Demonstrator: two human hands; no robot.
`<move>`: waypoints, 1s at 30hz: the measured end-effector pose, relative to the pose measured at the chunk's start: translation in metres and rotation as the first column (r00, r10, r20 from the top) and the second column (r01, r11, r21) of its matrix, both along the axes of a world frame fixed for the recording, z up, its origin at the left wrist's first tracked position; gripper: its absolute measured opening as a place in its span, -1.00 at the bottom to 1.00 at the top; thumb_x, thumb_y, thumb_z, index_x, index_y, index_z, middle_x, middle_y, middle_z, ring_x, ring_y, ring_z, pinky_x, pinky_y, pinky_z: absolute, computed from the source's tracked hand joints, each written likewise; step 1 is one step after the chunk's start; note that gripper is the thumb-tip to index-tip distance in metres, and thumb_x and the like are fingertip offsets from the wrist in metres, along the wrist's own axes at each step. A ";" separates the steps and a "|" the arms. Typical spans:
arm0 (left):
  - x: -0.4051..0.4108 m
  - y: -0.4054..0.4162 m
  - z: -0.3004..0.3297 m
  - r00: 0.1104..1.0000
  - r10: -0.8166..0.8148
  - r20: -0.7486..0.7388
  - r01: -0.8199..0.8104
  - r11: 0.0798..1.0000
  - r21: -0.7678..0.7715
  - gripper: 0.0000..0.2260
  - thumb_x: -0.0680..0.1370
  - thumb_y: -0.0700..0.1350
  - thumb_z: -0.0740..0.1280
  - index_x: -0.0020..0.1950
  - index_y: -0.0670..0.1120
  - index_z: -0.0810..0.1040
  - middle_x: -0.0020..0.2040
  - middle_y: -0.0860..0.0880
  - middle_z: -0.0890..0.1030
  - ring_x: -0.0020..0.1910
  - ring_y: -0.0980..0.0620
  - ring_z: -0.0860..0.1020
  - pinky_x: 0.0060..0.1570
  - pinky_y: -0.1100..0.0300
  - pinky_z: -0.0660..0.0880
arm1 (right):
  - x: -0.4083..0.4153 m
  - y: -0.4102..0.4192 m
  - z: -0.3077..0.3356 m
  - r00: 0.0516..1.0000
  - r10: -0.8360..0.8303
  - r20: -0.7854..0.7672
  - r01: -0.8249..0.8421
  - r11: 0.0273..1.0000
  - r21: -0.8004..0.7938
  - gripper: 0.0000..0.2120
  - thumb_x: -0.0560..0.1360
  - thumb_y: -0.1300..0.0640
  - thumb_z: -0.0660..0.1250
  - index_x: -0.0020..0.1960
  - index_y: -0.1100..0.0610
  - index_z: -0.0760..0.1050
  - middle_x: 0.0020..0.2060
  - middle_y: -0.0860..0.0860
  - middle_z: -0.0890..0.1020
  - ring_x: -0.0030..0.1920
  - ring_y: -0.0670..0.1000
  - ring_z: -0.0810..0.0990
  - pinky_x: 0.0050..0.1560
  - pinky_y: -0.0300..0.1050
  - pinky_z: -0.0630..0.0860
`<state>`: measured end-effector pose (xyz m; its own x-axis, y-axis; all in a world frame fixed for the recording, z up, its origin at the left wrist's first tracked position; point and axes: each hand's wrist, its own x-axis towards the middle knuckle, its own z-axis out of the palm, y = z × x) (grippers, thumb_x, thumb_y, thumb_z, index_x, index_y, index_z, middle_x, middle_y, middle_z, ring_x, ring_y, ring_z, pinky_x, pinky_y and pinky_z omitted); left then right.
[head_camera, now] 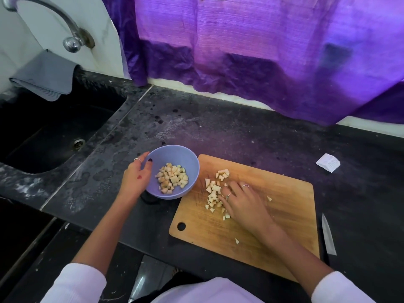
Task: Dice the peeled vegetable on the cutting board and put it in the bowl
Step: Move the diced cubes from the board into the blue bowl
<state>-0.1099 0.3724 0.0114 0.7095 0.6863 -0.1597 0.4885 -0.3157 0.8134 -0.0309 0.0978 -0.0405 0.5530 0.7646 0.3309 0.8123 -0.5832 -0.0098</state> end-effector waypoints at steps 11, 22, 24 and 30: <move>-0.016 0.002 0.002 0.996 0.076 0.050 -0.077 0.997 0.003 -0.55 0.57 -0.08 0.31 0.44 -0.12 0.35 0.21 -0.11 0.57 0.12 -0.08 0.56 0.14 -0.05 0.50 | 0.024 0.009 0.039 0.547 -0.176 -0.819 0.619 0.743 0.254 -0.62 0.57 -0.04 0.21 -0.14 0.26 0.58 -0.41 0.11 0.60 -0.47 0.01 0.50 -0.37 0.02 0.56; -0.040 -0.009 0.007 0.974 0.162 0.161 -0.156 0.987 -0.047 -0.79 0.56 -0.18 0.30 0.19 -0.07 0.56 -0.11 0.01 0.63 -0.11 0.07 0.61 -0.05 0.05 0.58 | 0.028 0.113 0.129 -0.082 0.397 -0.914 0.691 0.684 0.235 -0.73 0.58 0.05 0.25 -0.22 0.20 0.46 -0.43 0.07 0.50 -0.53 -0.04 0.40 -0.63 -0.30 0.17; -0.040 -0.009 0.006 0.971 0.163 0.174 -0.150 0.985 -0.089 -0.81 0.56 -0.22 0.30 0.15 -0.07 0.58 -0.12 0.02 0.63 -0.12 0.07 0.62 -0.07 0.06 0.59 | 0.026 0.137 0.131 -0.121 0.336 -0.934 0.656 0.733 0.179 -0.77 0.56 0.11 0.23 -0.22 0.21 0.46 -0.39 0.10 0.51 -0.50 0.01 0.45 -0.58 -0.28 0.29; -0.041 -0.001 0.003 0.969 0.142 0.203 -0.109 0.980 -0.164 -0.81 0.56 -0.27 0.30 0.11 -0.08 0.58 -0.09 -0.05 0.65 -0.12 0.01 0.64 -0.13 0.10 0.61 | 0.020 0.178 0.115 0.054 -0.158 -0.986 0.271 0.953 -0.138 -0.94 0.43 0.18 0.31 -0.13 0.16 0.46 -0.12 0.11 0.58 0.02 0.17 0.58 0.07 0.18 0.57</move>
<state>-0.1510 0.3714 0.0140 0.6479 0.7519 -0.1222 0.3268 -0.1294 0.9362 -0.0105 0.2759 0.0745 0.5550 0.5550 -0.6196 -0.1238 -0.6815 -0.7213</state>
